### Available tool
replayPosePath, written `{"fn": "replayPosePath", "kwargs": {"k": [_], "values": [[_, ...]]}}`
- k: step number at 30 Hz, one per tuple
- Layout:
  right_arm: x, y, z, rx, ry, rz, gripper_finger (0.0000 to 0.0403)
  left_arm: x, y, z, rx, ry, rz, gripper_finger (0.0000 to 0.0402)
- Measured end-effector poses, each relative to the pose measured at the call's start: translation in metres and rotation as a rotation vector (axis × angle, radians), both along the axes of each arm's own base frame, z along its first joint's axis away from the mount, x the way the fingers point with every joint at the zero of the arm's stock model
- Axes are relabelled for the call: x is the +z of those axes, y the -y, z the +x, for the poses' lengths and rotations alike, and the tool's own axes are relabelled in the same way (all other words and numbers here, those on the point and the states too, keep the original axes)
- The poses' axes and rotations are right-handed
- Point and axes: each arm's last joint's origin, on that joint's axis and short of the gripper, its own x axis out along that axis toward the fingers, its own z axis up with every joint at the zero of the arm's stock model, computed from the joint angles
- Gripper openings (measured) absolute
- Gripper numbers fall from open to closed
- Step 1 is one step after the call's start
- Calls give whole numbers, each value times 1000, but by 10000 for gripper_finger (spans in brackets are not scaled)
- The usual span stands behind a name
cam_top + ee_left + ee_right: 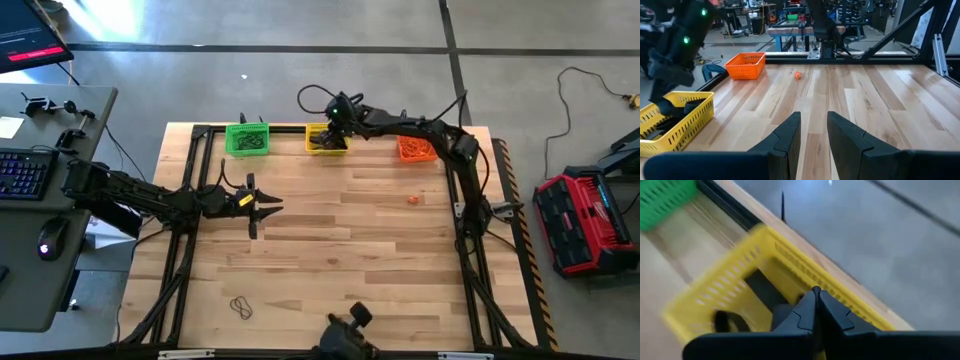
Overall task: Sort rubber bands into baskets
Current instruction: Put the black rubber band into the yellow bin, then put the orange rubber band into the orange bin
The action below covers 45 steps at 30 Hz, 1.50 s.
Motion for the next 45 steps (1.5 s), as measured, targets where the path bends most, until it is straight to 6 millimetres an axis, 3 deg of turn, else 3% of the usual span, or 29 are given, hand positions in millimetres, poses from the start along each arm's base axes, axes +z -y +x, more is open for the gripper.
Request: {"fn": "replayPosePath", "kwargs": {"k": [10, 15, 19, 22, 26, 31, 33, 39, 45], "values": [[-21, 9, -19, 7, -79, 92, 15, 0, 0, 0, -1, -1, 7, 85], [-16, 7, -21, 34, -119, 100, 84, 0, 0, 0, -1, -1, 7, 85], [0, 5, -19, 63, -173, 116, 150, 0, 0, 0, -1, -2, 7, 85], [15, 2, -16, 76, -221, 99, 172, 0, 0, 0, -1, -2, 8, 85], [31, -10, -5, 136, -248, 51, 134, 0, 0, 0, -1, -2, 8, 85], [26, -26, -2, 189, -260, 37, 17, 0, 0, 0, -1, -3, 8, 85], [23, -30, -7, 180, -233, 34, 16, 0, 0, 0, -2, -4, 16, 85], [22, -59, -41, 148, -91, 11, 3, 0, 0, 0, -4, -6, 27, 85], [20, -124, -93, 127, -60, 19, 1, -1, 0, 0, -4, -10, 27, 85]]}}
